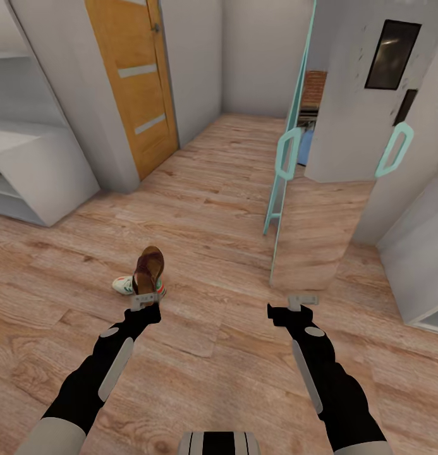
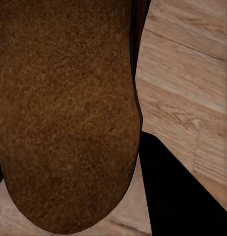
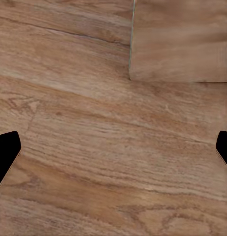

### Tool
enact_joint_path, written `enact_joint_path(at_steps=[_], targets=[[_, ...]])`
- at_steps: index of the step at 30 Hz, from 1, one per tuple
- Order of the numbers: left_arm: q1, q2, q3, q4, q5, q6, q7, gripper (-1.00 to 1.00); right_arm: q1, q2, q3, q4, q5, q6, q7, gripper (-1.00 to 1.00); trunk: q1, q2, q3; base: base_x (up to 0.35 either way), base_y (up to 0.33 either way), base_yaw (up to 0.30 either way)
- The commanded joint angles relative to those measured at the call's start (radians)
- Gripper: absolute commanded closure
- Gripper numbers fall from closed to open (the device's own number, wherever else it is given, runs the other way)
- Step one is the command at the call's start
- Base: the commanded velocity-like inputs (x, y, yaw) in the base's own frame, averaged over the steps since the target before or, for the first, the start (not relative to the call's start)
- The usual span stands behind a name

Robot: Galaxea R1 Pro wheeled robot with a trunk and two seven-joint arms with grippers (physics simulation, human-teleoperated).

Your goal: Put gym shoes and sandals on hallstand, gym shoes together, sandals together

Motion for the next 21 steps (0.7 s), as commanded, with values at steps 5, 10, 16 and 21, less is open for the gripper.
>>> enact_joint_path(at_steps=[5, 10, 16, 21], targets=[[0.0, 0.001, -0.003, -0.001, 0.007, 0.005, 0.007, 1.0, 0.0, 0.0, 0.001, -0.001, 0.0, 0.006, -0.006, -1.0, -0.001, 0.0, 0.019, 0.0, 0.0, 0.0], [0.0, 0.001, -0.003, -0.001, 0.007, 0.005, 0.007, 1.0, 0.0, 0.0, 0.001, -0.001, 0.0, 0.006, -0.006, -1.0, -0.001, 0.0, 0.027, 0.0, 0.0, 0.0], [0.0, 0.001, -0.003, -0.001, 0.01, 0.005, 0.007, 1.0, 0.0, 0.0, 0.001, -0.001, 0.0, 0.006, -0.006, -1.0, -0.001, 0.0, 0.032, 0.065, 0.0, 0.0], [0.0, 0.001, -0.003, -0.001, 0.01, 0.005, 0.007, 1.0, 0.0, 0.0, 0.002, -0.001, 0.001, 0.006, -0.006, -1.0, -0.001, 0.0, 0.033, 0.297, -0.069, 0.148]])
